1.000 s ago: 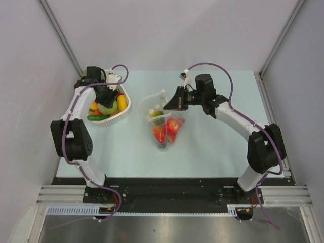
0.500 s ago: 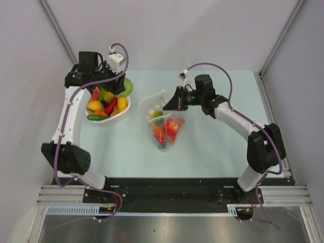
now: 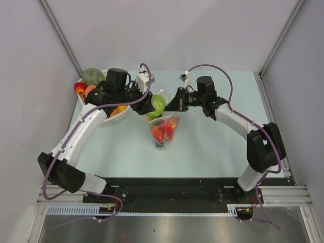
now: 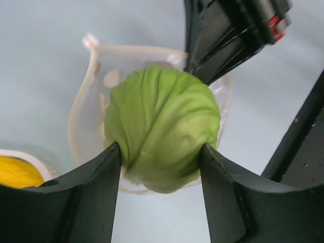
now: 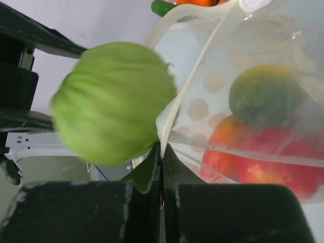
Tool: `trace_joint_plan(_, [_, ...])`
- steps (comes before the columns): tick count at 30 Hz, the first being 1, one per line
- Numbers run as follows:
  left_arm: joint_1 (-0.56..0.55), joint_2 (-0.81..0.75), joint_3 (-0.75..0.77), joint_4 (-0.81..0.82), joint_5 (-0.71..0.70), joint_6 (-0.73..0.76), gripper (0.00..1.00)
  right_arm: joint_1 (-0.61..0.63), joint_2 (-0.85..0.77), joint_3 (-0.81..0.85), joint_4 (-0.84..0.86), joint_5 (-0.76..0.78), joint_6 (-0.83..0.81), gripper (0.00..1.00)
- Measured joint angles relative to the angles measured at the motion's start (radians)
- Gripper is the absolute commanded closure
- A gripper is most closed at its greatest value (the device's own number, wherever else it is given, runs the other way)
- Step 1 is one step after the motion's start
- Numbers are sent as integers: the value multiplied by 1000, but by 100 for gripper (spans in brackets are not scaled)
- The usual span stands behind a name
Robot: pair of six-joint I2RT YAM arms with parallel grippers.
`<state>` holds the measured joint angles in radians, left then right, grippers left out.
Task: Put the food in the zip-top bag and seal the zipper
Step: Place the fake vegetable in the zipper food storage bag.
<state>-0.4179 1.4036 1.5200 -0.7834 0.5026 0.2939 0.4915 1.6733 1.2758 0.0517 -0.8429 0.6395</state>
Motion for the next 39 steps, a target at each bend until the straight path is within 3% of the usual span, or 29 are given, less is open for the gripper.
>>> trace_joint_plan(7, [3, 13, -51, -9, -23, -24, 51, -11, -3, -80, 151, -74, 53, 100])
trace_joint_plan(10, [4, 13, -58, -13, -14, -29, 37, -12, -3, -92, 193, -95, 69, 100])
trace_joint_plan(17, [-11, 18, -66, -87, -49, 10, 27, -18, -6, -96, 268, -156, 93, 100])
trace_joint_plan(20, [-20, 31, -66, -102, -64, 28, 12, -11, -20, -96, 297, -193, 102, 100])
trace_joint_plan(21, [-24, 35, -66, -102, -65, 36, 2, -6, -27, -96, 306, -205, 105, 100])
trace_joint_plan(22, [-27, 37, -66, -103, -66, 43, 0, -1, -32, -96, 314, -216, 106, 100])
trace_joint_plan(31, [42, -32, -66, -114, -22, 183, 0, 14, -47, -96, 330, -281, 104, 100])
trace_joint_plan(36, [58, -160, -97, -177, 67, 436, 1, 14, -47, -96, 338, -306, 105, 100])
trace_joint_plan(39, [29, -279, -231, -200, 91, 616, 3, 14, -47, -96, 360, -323, 111, 100])
